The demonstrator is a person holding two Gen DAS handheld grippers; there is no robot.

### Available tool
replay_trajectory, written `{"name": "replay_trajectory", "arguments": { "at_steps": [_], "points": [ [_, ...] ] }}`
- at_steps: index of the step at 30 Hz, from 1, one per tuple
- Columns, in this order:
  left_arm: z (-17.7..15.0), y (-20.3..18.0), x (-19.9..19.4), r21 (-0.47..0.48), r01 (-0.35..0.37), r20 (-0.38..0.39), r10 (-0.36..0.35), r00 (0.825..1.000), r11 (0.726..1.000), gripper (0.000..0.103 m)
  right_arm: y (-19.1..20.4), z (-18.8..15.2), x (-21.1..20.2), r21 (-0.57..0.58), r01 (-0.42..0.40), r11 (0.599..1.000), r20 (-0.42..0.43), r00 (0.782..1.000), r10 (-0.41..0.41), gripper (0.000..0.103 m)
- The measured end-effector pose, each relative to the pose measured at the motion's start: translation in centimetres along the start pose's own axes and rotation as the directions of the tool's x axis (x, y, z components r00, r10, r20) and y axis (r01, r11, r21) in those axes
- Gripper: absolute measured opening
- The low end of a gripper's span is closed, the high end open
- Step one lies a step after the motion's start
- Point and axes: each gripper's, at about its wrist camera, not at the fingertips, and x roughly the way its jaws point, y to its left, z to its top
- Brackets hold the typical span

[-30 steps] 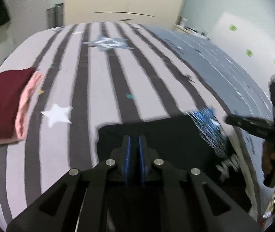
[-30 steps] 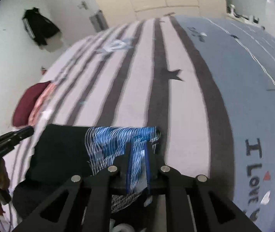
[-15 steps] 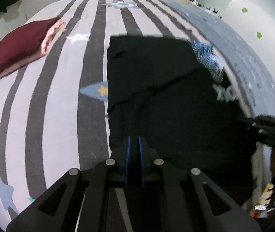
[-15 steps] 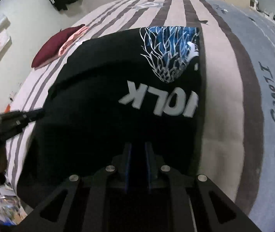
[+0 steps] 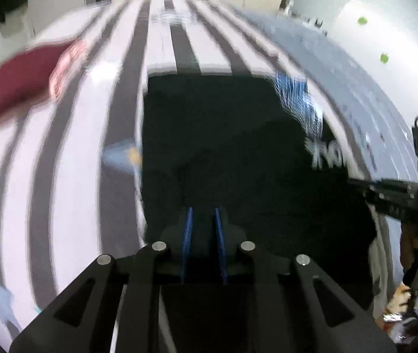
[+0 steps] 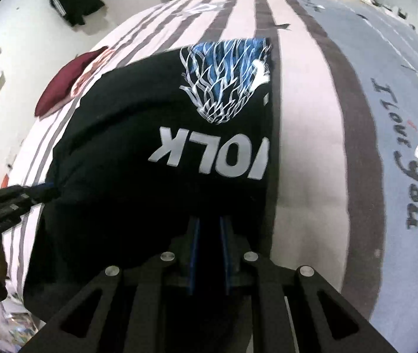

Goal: Fold clothes

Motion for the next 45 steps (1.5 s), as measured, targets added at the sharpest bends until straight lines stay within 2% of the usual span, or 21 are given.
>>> {"name": "replay_trajectory", "arguments": {
  "at_steps": [3, 8, 10, 12, 14, 16, 17, 19, 21, 23, 25, 26, 27, 30, 31, 34, 38, 41, 45],
  "points": [
    [2.9, 1.1, 1.4, 0.014, -0.016, 0.035, 0.015, 0.999, 1.0, 0.013, 0.1, 1.7, -1.3, -0.009, 0.024, 1.0, 0.069, 0.997, -0.024, 0.014],
    [6.6, 2.2, 5.1, 0.043, -0.057, 0.106, 0.053, 0.993, 0.997, 0.013, -0.6, 6.8, 0.1, 0.038, 0.049, 0.998, 0.169, 0.984, -0.055, 0.025],
    [7.2, 2.6, 7.5, 0.051, -0.101, 0.094, 0.096, 0.991, 0.994, 0.019, -0.6, 8.9, 1.3, 0.041, 0.053, 0.998, 0.202, 0.977, -0.06, 0.027],
    [7.3, 3.3, 9.9, 0.034, -0.094, 0.049, 0.093, 0.994, 0.995, 0.02, -0.5, 11.0, 2.8, 0.036, 0.052, 0.998, 0.224, 0.973, -0.059, 0.029],
    [7.5, 3.3, 9.8, 0.013, -0.095, 0.048, 0.094, 0.994, 0.995, 0.021, -0.6, 11.9, 5.3, 0.016, 0.102, 0.995, 0.204, 0.974, -0.103, 0.032],
    [8.0, 3.1, 9.1, 0.003, -0.1, 0.058, 0.1, 0.993, 0.995, 0.02, -1.6, 11.9, 6.4, 0.038, 0.097, 0.995, 0.185, 0.977, -0.102, 0.029],
    [8.6, 3.2, 8.3, -0.008, -0.09, 0.086, 0.09, 0.992, 0.996, 0.02, -2.0, 11.9, 6.8, 0.049, 0.096, 0.994, 0.178, 0.979, -0.103, 0.029],
    [9.7, 3.3, 6.9, -0.029, -0.067, 0.143, 0.071, 0.987, 0.997, 0.02, -1.9, 12.4, 6.0, 0.072, 0.097, 0.993, 0.194, 0.975, -0.109, 0.029],
    [11.0, 3.4, 7.1, -0.025, -0.064, 0.163, 0.068, 0.984, 0.998, 0.02, -1.2, 13.0, 4.6, 0.063, 0.081, 0.995, 0.254, 0.963, -0.095, 0.032],
    [11.7, 3.7, 9.1, 0.001, -0.091, 0.133, 0.09, 0.987, 0.996, 0.02, -0.4, 13.8, 4.3, 0.035, 0.073, 0.997, 0.284, 0.955, -0.08, 0.032],
    [12.0, 4.2, 11.4, 0.033, -0.121, 0.096, 0.118, 0.988, 0.992, 0.021, 0.0, 14.9, 5.5, 0.016, 0.088, 0.996, 0.271, 0.958, -0.089, 0.032],
    [11.6, 4.5, 12.4, 0.05, -0.13, 0.091, 0.125, 0.988, 0.99, 0.025, 0.1, 15.3, 6.2, 0.009, 0.098, 0.995, 0.26, 0.961, -0.097, 0.032],
    [11.5, 4.7, 13.0, 0.057, -0.132, 0.087, 0.127, 0.988, 0.99, 0.03, -0.2, 15.6, 7.3, 0.002, 0.114, 0.994, 0.241, 0.964, -0.111, 0.032],
    [11.9, 5.2, 13.4, 0.031, -0.107, 0.073, 0.105, 0.992, 0.994, 0.032, -1.3, 15.7, 9.7, 0.018, 0.123, 0.992, 0.198, 0.972, -0.124, 0.03],
    [11.9, 5.3, 13.4, 0.026, -0.1, 0.07, 0.098, 0.993, 0.995, 0.032, -1.4, 15.7, 9.7, 0.018, 0.123, 0.992, 0.206, 0.971, -0.124, 0.03],
    [12.0, 5.5, 12.3, 0.009, -0.092, 0.064, 0.091, 0.994, 0.996, 0.033, -1.6, 15.9, 9.5, 0.031, 0.111, 0.993, 0.209, 0.971, -0.116, 0.03],
    [10.9, 5.0, 7.3, -0.032, -0.092, 0.135, 0.095, 0.986, 0.995, 0.033, -1.3, 14.5, 6.9, 0.02, 0.08, 0.997, 0.226, 0.971, -0.082, 0.032],
    [7.8, 3.4, 2.8, -0.037, -0.066, 0.175, 0.071, 0.982, 0.997, 0.033, -1.1, 13.1, 4.5, 0.004, 0.054, 0.999, 0.243, 0.969, -0.054, 0.032],
    [2.6, 0.7, -0.1, 0.002, -0.067, 0.147, 0.066, 0.987, 0.998, 0.033, -0.3, 10.2, 1.3, -0.044, 0.014, 0.999, 0.242, 0.97, -0.003, 0.032]
  ]
}}
